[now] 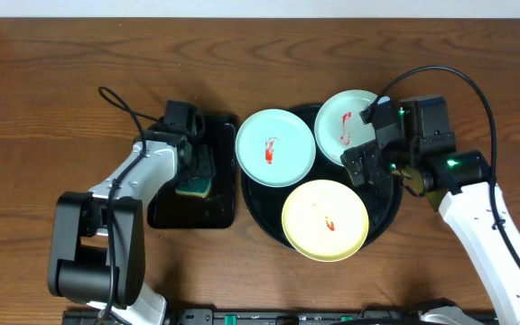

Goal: Clean dirty plates on tray and stack at the side
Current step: 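Grasp the green sponge with the left gripper and lift it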

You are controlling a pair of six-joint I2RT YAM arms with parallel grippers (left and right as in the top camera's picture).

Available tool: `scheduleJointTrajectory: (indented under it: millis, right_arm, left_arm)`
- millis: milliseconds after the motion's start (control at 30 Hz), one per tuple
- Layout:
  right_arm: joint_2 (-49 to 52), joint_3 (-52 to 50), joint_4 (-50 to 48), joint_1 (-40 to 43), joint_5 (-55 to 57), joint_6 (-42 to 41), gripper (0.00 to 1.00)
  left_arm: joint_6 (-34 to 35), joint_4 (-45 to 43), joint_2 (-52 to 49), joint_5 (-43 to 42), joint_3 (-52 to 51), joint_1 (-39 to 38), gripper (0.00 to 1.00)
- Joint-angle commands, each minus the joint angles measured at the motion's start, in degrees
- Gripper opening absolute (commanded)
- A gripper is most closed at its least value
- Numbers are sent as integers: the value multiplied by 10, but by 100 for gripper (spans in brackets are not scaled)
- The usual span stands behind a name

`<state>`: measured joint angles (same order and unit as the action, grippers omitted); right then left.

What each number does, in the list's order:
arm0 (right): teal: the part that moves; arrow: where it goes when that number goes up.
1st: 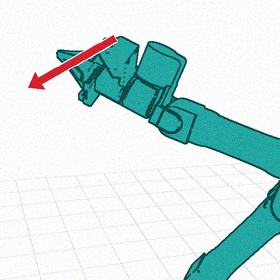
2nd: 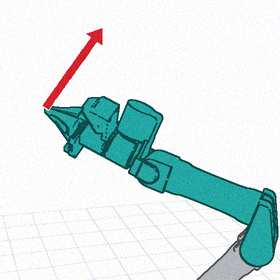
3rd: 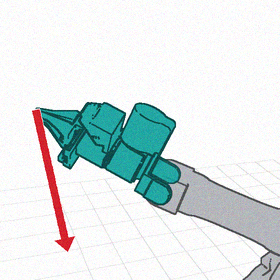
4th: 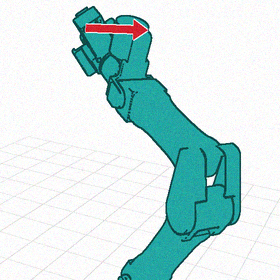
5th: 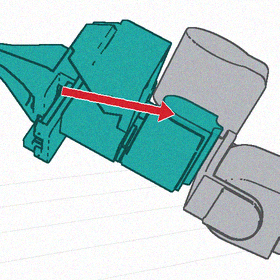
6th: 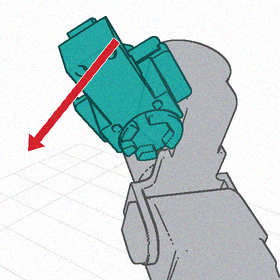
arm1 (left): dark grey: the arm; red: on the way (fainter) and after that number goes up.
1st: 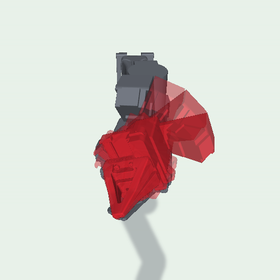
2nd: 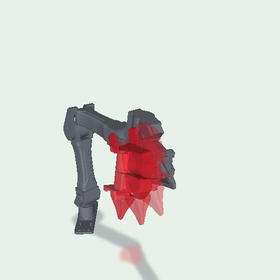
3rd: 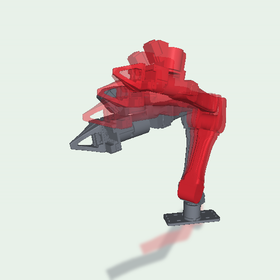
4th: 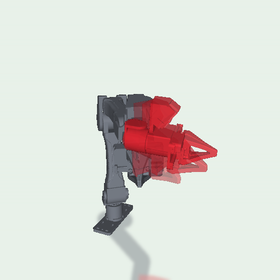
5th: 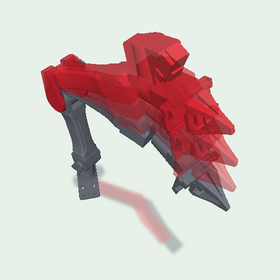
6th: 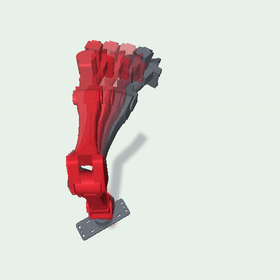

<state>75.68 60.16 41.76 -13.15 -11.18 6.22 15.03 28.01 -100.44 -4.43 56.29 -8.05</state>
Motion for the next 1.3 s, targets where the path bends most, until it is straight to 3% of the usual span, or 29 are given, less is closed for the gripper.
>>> scheduleJointTrajectory:
  millis: [0,400,1033,1133,1267]
  right_arm:
    - [2,9,1,-4,-9,-10,99]
    - [2,9,0,-4,-9,-10,99]
    - [2,9,5,-4,-9,-10,98]
    - [2,9,5,-4,-9,-10,98]
    - [2,9,6,-4,-9,-10,98]
  left_arm:
    - [2,-3,6,-3,0,-3,66]
    - [2,10,69,38,1,-5,71]
    - [5,10,9,36,-9,-21,68]
    - [5,10,-3,36,-9,-21,63]
    - [5,5,-5,36,-8,-20,47]
